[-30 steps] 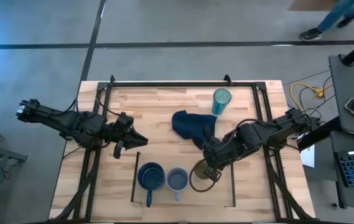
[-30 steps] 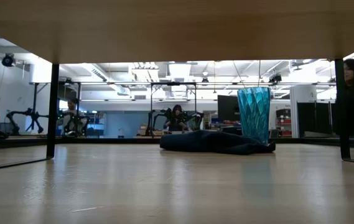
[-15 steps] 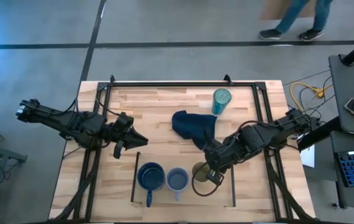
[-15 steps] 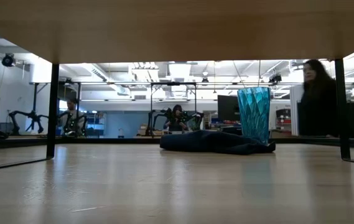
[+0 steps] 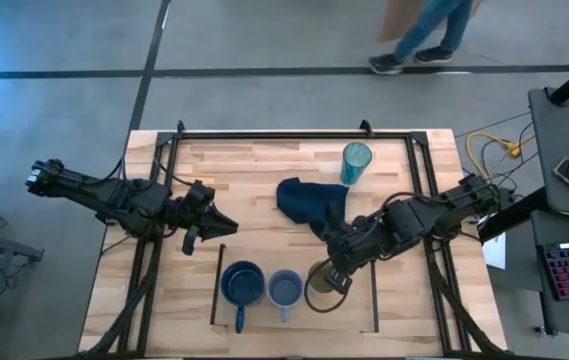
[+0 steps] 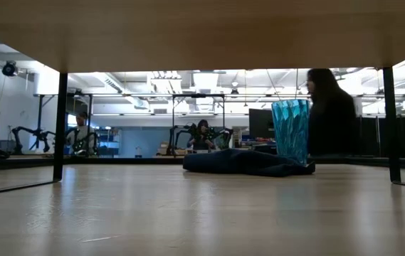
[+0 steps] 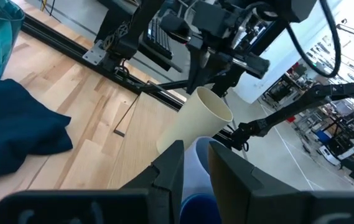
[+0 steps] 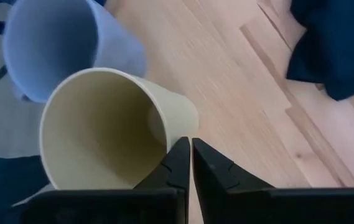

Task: Stack small to large cups/mugs on shelf
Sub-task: Put the white cup on the shelf, then put the blue cup on the shelf

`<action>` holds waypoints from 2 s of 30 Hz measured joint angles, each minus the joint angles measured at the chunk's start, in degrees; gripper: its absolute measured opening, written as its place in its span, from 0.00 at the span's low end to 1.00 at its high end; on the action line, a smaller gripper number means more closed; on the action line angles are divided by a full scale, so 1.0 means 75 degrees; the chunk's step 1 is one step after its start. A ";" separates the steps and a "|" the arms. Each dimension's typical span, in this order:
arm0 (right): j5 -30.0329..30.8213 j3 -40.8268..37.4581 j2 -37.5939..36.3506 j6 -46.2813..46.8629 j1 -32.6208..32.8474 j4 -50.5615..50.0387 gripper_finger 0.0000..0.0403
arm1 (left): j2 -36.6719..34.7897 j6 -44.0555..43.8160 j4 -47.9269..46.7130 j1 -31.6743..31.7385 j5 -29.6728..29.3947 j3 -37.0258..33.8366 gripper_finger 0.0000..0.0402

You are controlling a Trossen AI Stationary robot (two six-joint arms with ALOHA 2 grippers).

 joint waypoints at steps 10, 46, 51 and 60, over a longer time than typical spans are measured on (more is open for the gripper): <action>-0.0421 -0.0003 0.0001 0.0004 0.0003 0.0144 0.03 | 0.0000 0.0002 0.0001 0.0000 0.0000 -0.0006 0.15; 0.2687 0.0009 -0.0982 -0.0207 -0.3283 -0.1698 0.25 | -0.0096 -0.0064 0.0027 0.0000 0.0790 -0.0009 0.15; 0.1793 -0.0207 -0.1124 -0.0782 -0.4875 -0.1700 0.35 | -0.0174 -0.0068 0.0008 0.0022 0.0799 -0.0009 0.15; 0.0535 -0.1710 -0.1118 -0.2549 -0.7343 -0.1693 0.38 | -0.0224 -0.0440 0.0004 0.0693 0.0780 -0.0009 0.15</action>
